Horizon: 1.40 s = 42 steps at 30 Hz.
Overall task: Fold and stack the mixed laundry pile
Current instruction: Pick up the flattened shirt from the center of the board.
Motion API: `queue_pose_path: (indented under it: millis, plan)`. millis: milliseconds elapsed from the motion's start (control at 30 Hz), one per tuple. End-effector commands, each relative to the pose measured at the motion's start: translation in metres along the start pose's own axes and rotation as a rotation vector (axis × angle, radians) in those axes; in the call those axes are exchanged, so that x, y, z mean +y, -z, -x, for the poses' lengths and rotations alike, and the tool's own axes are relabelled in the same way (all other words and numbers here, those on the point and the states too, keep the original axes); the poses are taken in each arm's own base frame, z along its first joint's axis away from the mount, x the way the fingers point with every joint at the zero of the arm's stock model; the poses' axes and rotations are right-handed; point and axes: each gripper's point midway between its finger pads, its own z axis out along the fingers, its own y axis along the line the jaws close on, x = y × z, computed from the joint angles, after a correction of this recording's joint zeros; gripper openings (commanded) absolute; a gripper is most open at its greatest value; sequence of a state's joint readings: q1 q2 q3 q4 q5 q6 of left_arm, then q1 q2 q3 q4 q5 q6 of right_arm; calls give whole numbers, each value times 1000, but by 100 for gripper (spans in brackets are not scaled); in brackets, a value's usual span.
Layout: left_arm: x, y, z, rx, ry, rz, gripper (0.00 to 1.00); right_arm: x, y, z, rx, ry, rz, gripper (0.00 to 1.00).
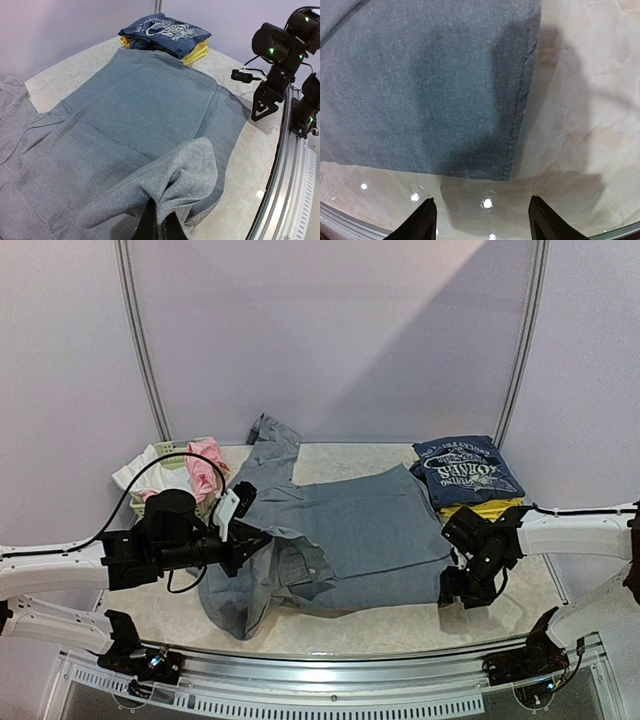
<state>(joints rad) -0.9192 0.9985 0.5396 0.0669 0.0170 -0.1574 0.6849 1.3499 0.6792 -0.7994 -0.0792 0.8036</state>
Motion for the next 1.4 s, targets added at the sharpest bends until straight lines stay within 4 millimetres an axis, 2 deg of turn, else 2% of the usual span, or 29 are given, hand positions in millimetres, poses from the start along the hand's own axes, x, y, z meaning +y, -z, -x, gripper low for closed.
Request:
queue_pose_path:
  millis: [0,200,400,667,967,1200,1367]
  plan:
    - [-4,-1,-5,3,-22,-5,0,3,-4,0,14,-5,15,63]
    - [-4,-1,-6,3,-23,-7,0,8,-13,0,30,1,34,60]
    - [-4,0,-6,3,-23,-7,0,3,-16,12,-29,-10,-3,56]
    - [-3,-2,-6,3,-24,-5,0,2,-16,30,-110,-31,-27,42]
    - [-3,-1,-7,6,-27,-2,0,1,-14,40,-158,-43,-48,27]
    - [-3,-2,-7,10,-30,0,0,-3,-11,50,-210,-51,-74,24]
    - [-2,-2,-8,14,-29,0,0,-4,-11,54,-229,-53,-94,25]
